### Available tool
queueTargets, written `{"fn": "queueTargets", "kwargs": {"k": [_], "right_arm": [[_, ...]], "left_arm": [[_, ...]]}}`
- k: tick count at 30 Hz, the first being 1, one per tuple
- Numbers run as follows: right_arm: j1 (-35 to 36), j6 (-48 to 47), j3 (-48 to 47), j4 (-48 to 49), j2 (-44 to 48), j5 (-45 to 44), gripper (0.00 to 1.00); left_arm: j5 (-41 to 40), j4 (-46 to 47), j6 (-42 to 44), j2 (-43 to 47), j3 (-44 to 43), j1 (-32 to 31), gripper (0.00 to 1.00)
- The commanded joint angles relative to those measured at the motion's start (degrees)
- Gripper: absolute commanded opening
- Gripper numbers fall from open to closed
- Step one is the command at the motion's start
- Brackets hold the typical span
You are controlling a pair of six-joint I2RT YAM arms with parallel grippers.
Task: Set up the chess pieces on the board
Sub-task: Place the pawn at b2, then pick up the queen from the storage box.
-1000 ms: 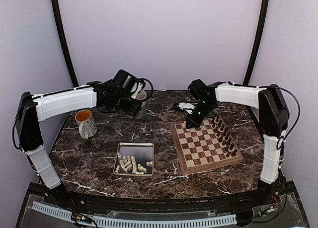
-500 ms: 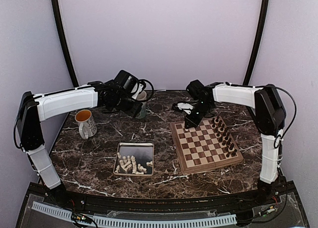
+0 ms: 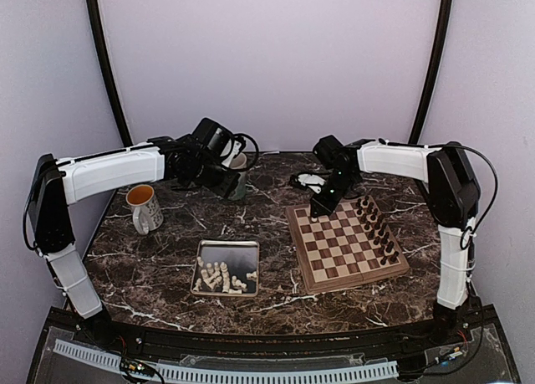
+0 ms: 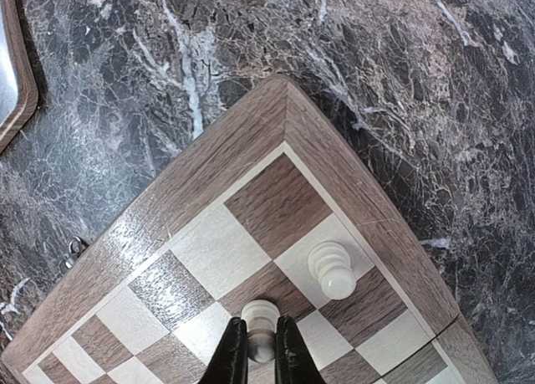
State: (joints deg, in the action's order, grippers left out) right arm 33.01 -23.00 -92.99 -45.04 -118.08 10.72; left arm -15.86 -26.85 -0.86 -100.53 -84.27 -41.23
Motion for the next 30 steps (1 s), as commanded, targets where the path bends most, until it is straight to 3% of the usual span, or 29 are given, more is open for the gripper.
{"fn": "queueTargets", "kwargs": {"k": [1,8,17,24,30], "right_arm": [[0.27,0.55,-0.71,0.21,-0.92,0.96,0.11],[0.25,1.00,-0.71,0.34,-0.29,0.48,0.23],[-0.08,1.39,0.28,-0.64,5.94,0.99,0.26],[-3.60,1.20,11.34,5.34,18.08,4.57,0.27],[-6.05,2.44,24.18,14.71,25.11,7.95,0.25]], "left_arm": [[0.30,-1.37,-0.19,-0.27,-1.51,0.17,0.51],[0.48,-1.51,-0.19,-0.54,-1.60,0.17,0.51],[0.82,-1.64,-0.89,-0.63,-1.76,0.13,0.51],[-1.43,-3.39,-1.09,-0.85,-3.23,0.17,0.51],[3.43,-9.33,-5.05,1.31,-3.67,0.06,0.48]]}}
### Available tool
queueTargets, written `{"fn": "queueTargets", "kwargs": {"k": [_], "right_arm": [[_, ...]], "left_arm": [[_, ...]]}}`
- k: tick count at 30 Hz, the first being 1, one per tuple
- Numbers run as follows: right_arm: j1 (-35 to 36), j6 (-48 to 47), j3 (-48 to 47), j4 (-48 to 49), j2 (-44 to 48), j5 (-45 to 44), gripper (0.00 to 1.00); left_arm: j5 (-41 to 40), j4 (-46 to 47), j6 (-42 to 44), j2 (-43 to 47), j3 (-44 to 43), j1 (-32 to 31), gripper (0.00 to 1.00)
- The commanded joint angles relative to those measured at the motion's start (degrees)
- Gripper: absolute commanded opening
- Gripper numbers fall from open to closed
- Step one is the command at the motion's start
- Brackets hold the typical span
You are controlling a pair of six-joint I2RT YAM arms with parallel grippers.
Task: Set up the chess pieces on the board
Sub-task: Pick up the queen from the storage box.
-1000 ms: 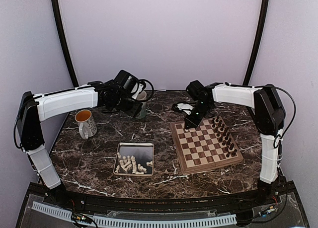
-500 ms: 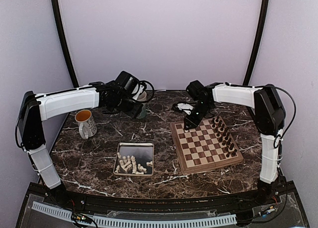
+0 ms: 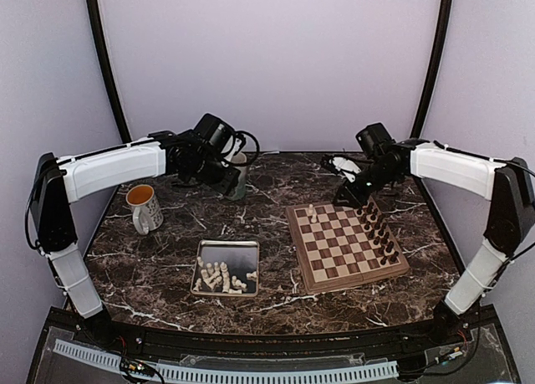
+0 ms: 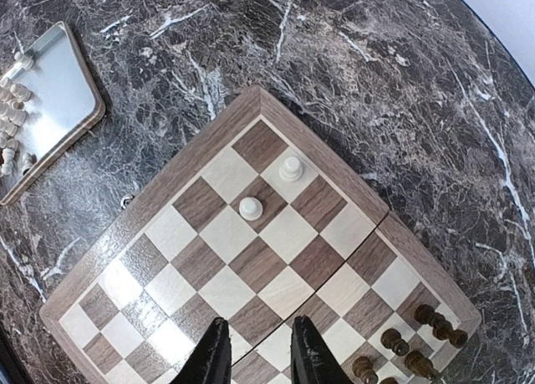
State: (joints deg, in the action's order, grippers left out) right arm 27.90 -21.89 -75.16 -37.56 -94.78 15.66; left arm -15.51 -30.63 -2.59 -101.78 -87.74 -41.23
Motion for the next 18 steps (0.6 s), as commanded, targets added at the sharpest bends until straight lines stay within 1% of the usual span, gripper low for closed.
{"fn": "queueTargets", "kwargs": {"k": [1,4,8,10,13,18], "right_arm": [[-1.04,1.41,7.68,8.01,2.28,3.97,0.24],[-1.19,1.46,12.12,11.17,4.49,6.15,0.24],[-1.18,1.36,14.76,14.27,6.71,3.10,0.25],[-1.18,1.05,15.11,14.43,6.96,3.65,0.25],[-1.18,0.35,15.63,14.70,7.15,3.97,0.25],[-1.18,-0.57,15.85,14.34,6.74,4.97,0.26]], "left_arm": [[4.77,-6.16,-4.21,3.55,1.25,-0.03,0.47],[10.40,-7.67,-7.40,7.23,7.90,-0.39,0.45],[16.85,-9.73,-9.58,11.44,16.18,-2.25,0.43],[16.80,-10.98,-10.05,13.17,19.41,-4.36,0.43],[15.33,-13.56,-11.83,14.01,21.49,-7.35,0.43],[15.35,-12.77,-13.93,13.71,23.45,-10.14,0.42]]}}
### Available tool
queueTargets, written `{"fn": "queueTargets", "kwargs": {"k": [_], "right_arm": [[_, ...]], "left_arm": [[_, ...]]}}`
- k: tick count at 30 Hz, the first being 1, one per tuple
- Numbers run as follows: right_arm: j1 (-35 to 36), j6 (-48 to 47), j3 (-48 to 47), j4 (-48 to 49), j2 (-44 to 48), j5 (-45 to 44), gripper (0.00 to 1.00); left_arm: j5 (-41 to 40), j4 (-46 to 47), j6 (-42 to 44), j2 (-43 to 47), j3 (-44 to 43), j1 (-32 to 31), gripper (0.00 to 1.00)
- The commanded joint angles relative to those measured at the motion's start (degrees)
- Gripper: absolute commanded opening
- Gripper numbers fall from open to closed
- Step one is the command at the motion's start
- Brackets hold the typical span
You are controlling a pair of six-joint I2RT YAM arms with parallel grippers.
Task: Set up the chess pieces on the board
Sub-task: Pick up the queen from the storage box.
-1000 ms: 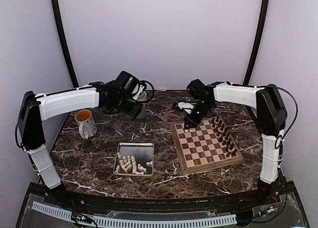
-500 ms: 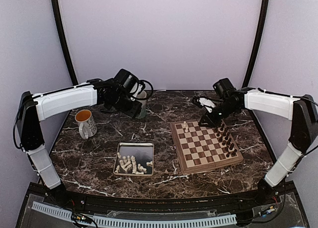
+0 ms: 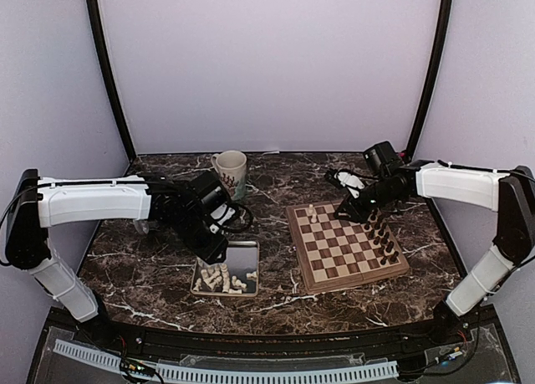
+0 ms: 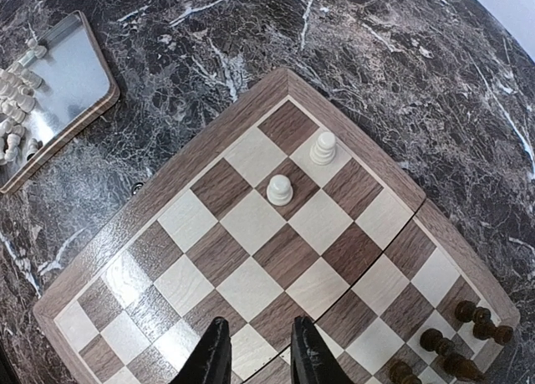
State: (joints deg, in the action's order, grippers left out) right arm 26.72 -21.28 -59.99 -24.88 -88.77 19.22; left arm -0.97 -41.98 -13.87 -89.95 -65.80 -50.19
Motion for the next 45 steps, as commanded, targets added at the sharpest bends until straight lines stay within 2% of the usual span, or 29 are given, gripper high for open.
{"fn": "queueTargets", "kwargs": {"k": [1,9,22,27,35,45], "right_arm": [[-0.02,-1.28,0.66,1.56,0.71,1.76,0.26],[0.00,-1.71,0.97,1.44,1.40,2.18,0.27],[0.00,-2.19,1.10,1.00,1.33,1.96,0.27],[-0.06,-2.27,1.10,0.90,1.23,1.87,0.27],[0.00,-2.54,1.27,0.90,1.92,1.27,0.27],[-0.01,-2.40,1.32,1.23,2.35,-0.07,0.26]], "left_arm": [[1.10,-1.02,-2.68,1.48,1.62,-1.55,0.43],[0.19,-0.57,-2.06,-3.22,-0.21,-2.97,0.44],[-1.68,0.75,-1.83,-9.53,-2.90,-3.22,0.35],[-2.10,1.53,-1.43,-11.05,-4.85,-3.19,0.22],[-3.54,0.93,0.03,-12.22,-11.76,-3.18,0.12],[-0.72,5.24,2.55,-18.12,-23.34,-3.24,0.12]]}}
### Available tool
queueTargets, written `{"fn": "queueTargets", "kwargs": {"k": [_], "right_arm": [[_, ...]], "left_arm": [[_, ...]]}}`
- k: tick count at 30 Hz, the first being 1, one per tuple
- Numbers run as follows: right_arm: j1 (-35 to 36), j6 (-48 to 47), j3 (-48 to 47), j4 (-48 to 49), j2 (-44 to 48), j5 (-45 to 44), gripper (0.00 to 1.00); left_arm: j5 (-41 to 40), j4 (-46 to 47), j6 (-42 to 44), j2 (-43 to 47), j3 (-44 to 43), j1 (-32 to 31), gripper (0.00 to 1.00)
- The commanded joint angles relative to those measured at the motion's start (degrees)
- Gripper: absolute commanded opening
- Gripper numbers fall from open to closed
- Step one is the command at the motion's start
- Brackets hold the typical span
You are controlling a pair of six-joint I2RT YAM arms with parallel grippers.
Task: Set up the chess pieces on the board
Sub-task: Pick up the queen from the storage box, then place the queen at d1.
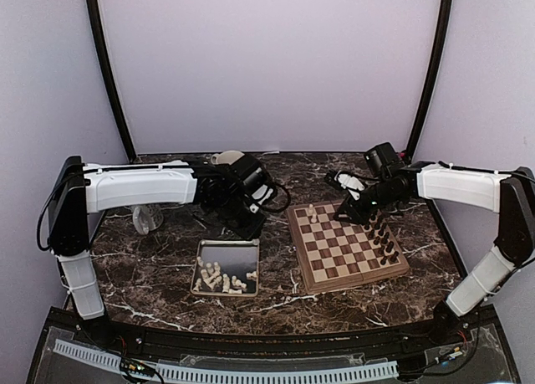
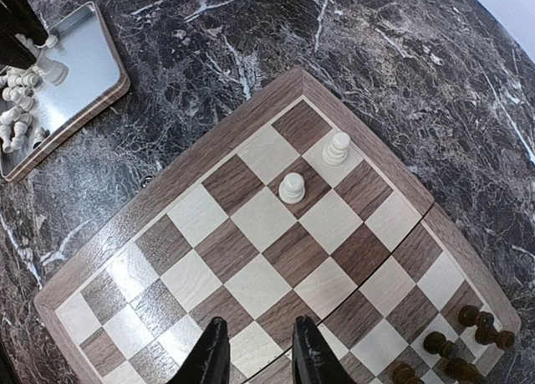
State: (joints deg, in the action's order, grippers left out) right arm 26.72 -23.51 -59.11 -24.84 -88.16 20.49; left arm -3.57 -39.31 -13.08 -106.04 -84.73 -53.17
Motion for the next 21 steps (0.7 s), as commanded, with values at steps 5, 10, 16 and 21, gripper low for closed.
{"fn": "queueTargets", "kwargs": {"k": [5,10,16,21], "right_arm": [[-0.60,1.38,0.84,2.67,2.87,-3.71,0.26],[-1.51,2.30,1.12,3.63,3.19,-4.63,0.25],[-1.58,2.77,0.85,3.98,2.15,-4.47,0.25],[-1.68,2.90,0.93,4.29,2.26,-5.08,0.25]], "left_arm": [[4.42,3.82,3.04,-7.15,-12.42,-0.27,0.13],[7.48,4.60,2.65,-11.05,-17.73,-0.42,0.14],[10.64,7.87,1.31,-13.78,-19.87,-0.95,0.14],[12.54,9.83,-0.08,-17.03,-21.66,-1.44,0.15]]}}
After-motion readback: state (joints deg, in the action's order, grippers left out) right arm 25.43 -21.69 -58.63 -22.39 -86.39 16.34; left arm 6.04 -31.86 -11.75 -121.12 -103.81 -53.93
